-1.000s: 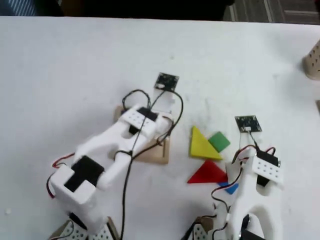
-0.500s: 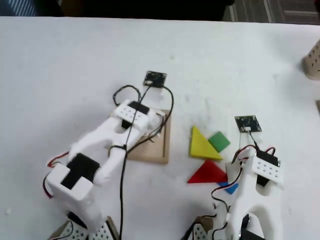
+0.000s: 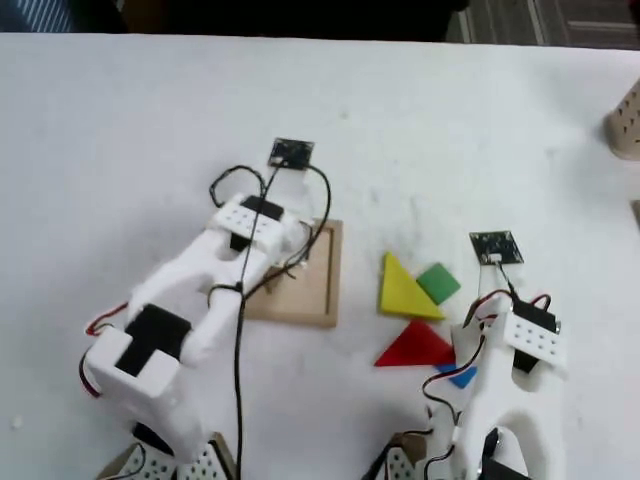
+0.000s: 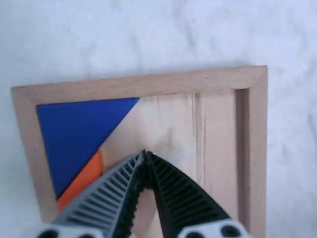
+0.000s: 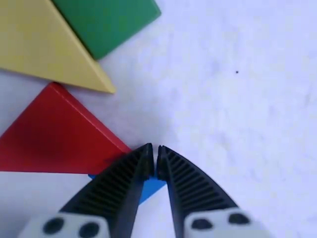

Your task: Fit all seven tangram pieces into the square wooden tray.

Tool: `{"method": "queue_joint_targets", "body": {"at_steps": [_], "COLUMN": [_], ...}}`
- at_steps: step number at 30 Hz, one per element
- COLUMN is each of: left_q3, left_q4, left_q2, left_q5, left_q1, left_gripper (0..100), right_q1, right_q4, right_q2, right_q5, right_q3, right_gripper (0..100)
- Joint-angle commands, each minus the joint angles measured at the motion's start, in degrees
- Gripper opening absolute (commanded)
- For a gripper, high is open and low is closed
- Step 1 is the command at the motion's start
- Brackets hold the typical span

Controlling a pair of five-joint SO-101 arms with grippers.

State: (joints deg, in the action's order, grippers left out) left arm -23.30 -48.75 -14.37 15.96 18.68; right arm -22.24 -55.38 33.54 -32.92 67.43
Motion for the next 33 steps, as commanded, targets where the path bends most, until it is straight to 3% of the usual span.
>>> {"method": "queue_joint_targets", "body": {"at_steps": [1, 3, 10, 15, 26, 33], "left_q3": [2.73, 2.64, -4.31, -7.38, -6.33, -6.77], "left_q4": [-0.79, -0.79, -0.35, 0.79, 0.53, 0.44], "left_q2": [0.75, 1.01, 8.84, 9.1, 6.99, 7.25], "left_q5": [0.09, -0.26, -11.52, -11.6, -11.6, -11.78], "left_q1": [1.01, 2.07, 7.43, 7.52, 0.04, 0.13], "left_gripper": [2, 2, 2, 2, 2, 2], "right_q1": [-0.22, -0.22, -0.22, -0.22, -0.22, -0.22], "right_q4": [0.92, 0.92, 0.92, 0.92, 0.92, 0.92], "right_q2": [1.27, 1.27, 1.36, 1.36, 1.36, 1.45], "right_q5": [-0.7, -0.7, -0.7, -0.7, -0.7, -0.7], "right_q3": [-0.26, -0.26, -0.26, -0.26, -0.26, -0.26], "right_gripper": [2.0, 2.0, 1.9, 1.9, 1.9, 1.9]}}
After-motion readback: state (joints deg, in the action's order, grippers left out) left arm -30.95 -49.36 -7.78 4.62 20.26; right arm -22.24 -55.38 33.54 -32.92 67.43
